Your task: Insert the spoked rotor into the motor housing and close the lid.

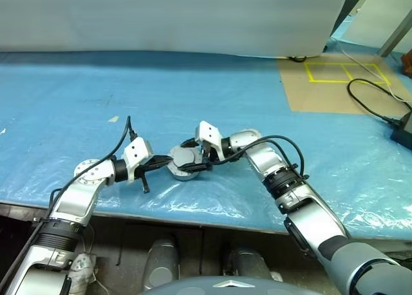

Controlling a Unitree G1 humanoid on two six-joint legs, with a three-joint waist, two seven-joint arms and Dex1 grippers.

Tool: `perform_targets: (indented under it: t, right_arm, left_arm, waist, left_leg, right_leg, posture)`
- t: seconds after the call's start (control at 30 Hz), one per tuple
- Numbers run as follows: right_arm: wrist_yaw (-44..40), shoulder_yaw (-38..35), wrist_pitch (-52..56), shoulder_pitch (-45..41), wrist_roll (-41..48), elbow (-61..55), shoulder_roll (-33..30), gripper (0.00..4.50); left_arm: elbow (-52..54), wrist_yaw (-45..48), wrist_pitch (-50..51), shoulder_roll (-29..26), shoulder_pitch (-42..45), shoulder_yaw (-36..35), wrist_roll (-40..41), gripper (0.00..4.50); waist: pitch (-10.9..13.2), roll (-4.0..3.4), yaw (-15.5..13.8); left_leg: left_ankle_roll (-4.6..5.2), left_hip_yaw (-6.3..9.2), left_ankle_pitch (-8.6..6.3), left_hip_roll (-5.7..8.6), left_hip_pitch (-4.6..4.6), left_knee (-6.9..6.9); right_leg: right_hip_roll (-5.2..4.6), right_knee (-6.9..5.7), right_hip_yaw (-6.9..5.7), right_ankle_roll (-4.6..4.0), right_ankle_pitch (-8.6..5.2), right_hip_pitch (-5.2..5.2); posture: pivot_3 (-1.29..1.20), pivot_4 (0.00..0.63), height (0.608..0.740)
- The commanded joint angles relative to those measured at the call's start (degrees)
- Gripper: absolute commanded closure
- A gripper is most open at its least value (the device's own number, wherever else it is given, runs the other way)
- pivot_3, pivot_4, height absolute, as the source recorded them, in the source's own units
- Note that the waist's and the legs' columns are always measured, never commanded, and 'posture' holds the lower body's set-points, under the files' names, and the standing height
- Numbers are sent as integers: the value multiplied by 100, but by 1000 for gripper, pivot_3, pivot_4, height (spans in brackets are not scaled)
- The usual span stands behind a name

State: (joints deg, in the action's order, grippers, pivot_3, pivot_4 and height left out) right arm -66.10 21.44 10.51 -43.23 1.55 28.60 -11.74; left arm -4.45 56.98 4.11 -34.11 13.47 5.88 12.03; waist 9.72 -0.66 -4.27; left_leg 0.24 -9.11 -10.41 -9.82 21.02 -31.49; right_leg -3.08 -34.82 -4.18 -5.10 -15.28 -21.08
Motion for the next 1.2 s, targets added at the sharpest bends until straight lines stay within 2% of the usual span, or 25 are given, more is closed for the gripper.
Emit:
perform_targets:
  t: [0.03,0.37,0.5,0.63,0.73,1.03,1.2]
  right_arm:
    - [-42,-169,272,23,117,-315,-208,559]
    - [117,-805,1161,29,895,-1550,-370,559]
    - [212,-1123,2167,-10,1314,-1538,-486,559]
    - [82,-1494,3726,79,1976,-1200,-705,559]
    - [279,-1724,4263,231,2137,-744,-749,559]
    - [649,-1981,4916,555,2541,-588,-415,559]
    - [753,-1830,5012,656,2552,-641,-220,559]
  left_arm:
    - [-229,16,114,36,-112,207,-181,4500]
    - [-270,16,126,96,-114,139,-146,4500]
    - [-302,14,110,114,-99,144,-160,4500]
    - [-277,20,114,123,-106,147,-159,4500]
    - [-258,2,112,136,-135,157,-170,4500]
    - [-262,-22,101,133,-149,141,-184,4500]
    - [-256,-27,102,129,-136,126,-187,4500]
  waist:
    - [1,0,-10]
    - [2,1,13]
    - [2,1,5]
    - [2,1,-11]
    - [2,1,-13]
    - [2,0,-12]
    - [2,-1,-34]
  left_leg:
    - [0,0,0,1,3,3]
    - [0,-1,0,0,12,19]
    - [1,-1,1,2,13,19]
    - [0,-1,1,3,13,18]
    - [-2,-2,3,2,10,19]
    - [-19,-2,12,1,9,19]
    - [-22,-2,14,2,14,18]
  right_leg:
    - [0,3,0,1,0,-1]
    - [1,5,-3,6,-3,-15]
    - [0,8,-4,7,-4,-12]
    - [-1,9,-4,7,-4,-11]
    - [0,9,-5,7,-4,-9]
    - [0,7,-6,7,-4,-11]
    - [-1,8,-6,7,-4,-12]
  posture:
    - [0,150,740]
    - [0,150,740]
    - [0,150,740]
    - [0,150,740]
    - [0,150,740]
    - [0,150,740]
    - [0,150,740]
